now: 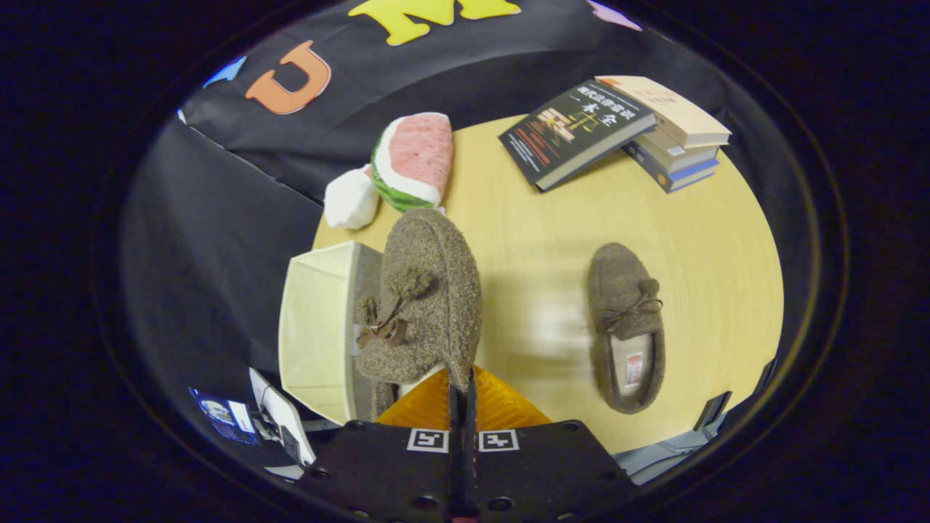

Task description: Open the storage box then place both shoes into the box .Put the left shoe in first, then the right shoe, with the right side of both shoes facing outward in a uniform manner.

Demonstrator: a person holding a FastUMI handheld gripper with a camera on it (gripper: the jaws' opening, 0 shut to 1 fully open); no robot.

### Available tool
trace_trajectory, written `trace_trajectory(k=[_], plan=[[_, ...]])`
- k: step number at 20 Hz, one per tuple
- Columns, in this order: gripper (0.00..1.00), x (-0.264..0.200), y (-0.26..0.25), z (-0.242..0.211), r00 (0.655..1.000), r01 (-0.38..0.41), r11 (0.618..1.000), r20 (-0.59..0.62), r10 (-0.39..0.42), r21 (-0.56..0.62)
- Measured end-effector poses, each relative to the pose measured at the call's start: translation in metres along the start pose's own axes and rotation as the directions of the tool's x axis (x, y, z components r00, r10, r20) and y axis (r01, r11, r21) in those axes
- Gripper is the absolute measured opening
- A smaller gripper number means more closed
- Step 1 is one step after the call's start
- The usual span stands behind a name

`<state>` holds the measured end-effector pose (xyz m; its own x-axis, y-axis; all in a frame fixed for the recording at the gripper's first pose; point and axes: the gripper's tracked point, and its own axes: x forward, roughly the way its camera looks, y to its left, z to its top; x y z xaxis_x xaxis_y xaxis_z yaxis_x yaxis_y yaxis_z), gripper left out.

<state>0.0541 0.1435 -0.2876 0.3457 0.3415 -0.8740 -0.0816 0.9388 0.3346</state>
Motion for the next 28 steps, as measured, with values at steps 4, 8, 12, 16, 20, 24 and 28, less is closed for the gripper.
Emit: trace_trajectory(k=[4,8,12,16,20,24,28], plan=[[0.01,-0.009,0.071,0.0,0.995,-0.093,0.995,0.018,0.094,-0.048],[0.01,0.01,0.134,-0.006,0.992,-0.129,0.988,0.002,0.13,-0.086],[0.0,0.051,0.174,-0.021,0.99,-0.131,0.989,-0.054,0.128,-0.064],[0.0,0.105,0.19,-0.028,0.995,-0.074,0.996,-0.064,0.07,-0.054],[0.0,0.151,0.19,-0.038,0.995,0.037,0.999,-0.095,-0.037,-0.008],[0.0,0.194,0.183,-0.048,0.982,0.139,0.99,-0.134,-0.135,0.02],[0.01,0.226,0.176,-0.05,0.956,0.253,0.967,-0.145,-0.255,-0.031]])
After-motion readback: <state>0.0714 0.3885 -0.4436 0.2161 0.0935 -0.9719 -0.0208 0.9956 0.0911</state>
